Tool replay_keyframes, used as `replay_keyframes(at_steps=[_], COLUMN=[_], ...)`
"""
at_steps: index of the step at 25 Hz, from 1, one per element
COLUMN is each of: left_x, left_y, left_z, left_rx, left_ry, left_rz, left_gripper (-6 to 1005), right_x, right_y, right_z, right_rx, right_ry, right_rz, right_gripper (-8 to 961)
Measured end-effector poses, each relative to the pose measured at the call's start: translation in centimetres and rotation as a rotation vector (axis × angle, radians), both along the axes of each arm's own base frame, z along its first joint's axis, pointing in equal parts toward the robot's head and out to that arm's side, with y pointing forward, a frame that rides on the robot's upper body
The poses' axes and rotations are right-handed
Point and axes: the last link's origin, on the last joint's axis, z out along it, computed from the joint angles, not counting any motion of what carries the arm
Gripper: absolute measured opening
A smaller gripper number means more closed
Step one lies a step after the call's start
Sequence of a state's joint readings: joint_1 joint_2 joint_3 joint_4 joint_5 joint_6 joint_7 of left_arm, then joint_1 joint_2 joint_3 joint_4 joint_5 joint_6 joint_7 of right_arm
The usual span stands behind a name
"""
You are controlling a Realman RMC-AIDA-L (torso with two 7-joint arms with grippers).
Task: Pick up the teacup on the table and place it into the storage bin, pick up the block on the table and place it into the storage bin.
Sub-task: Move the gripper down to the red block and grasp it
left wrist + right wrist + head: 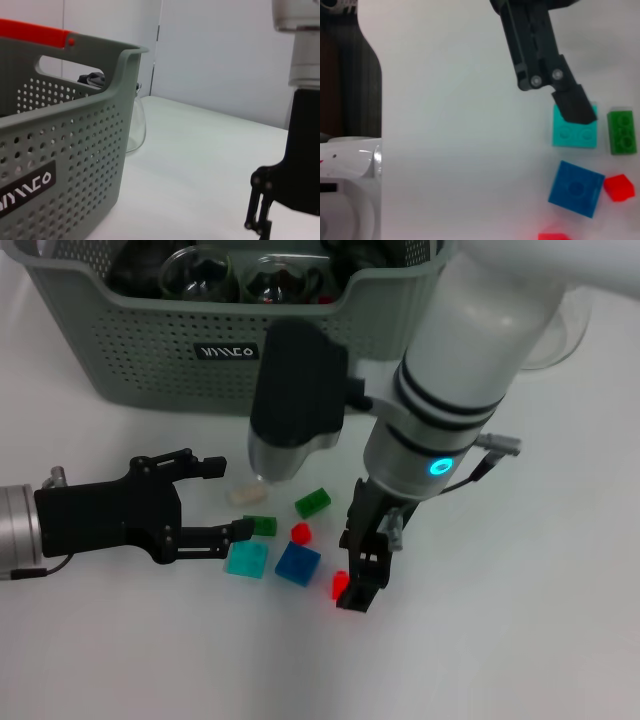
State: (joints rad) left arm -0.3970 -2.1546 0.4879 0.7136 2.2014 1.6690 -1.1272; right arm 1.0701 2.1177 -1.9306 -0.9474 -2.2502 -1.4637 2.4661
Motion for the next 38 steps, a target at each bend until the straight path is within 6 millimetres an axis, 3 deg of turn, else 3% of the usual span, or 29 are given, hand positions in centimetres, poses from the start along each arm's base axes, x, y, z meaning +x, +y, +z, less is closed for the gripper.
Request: replay_keyframes(at_steps=[2, 8, 30, 38], left_x=[0.0, -0.1, -0.1, -0.2], left_y=[0.0, -0.1, -0.2, -0.3], left_z=[0.0, 0.0, -0.2, -0.2], left_rx=[0.000, 0.000, 0.000, -0.001], left_ry=[0.001, 0.002, 0.000, -0.001], left_rz=[0.001, 0.002, 0.005, 0.008], left_gripper=[875, 875, 875, 874], right_x=[0.1, 0.6, 2.4, 2.3], right_y=[-0.2, -0.5, -0.8, -0.6], right_z=[-0.6, -1.5, -3.1, -3.0], right_rx=[0.004, 0.013, 0.033, 0.050], right_ry=[0.003, 0.006, 0.011, 0.012], right_rz=[0.007, 0.015, 0.006, -0.013], right_gripper=[675, 735, 714, 403])
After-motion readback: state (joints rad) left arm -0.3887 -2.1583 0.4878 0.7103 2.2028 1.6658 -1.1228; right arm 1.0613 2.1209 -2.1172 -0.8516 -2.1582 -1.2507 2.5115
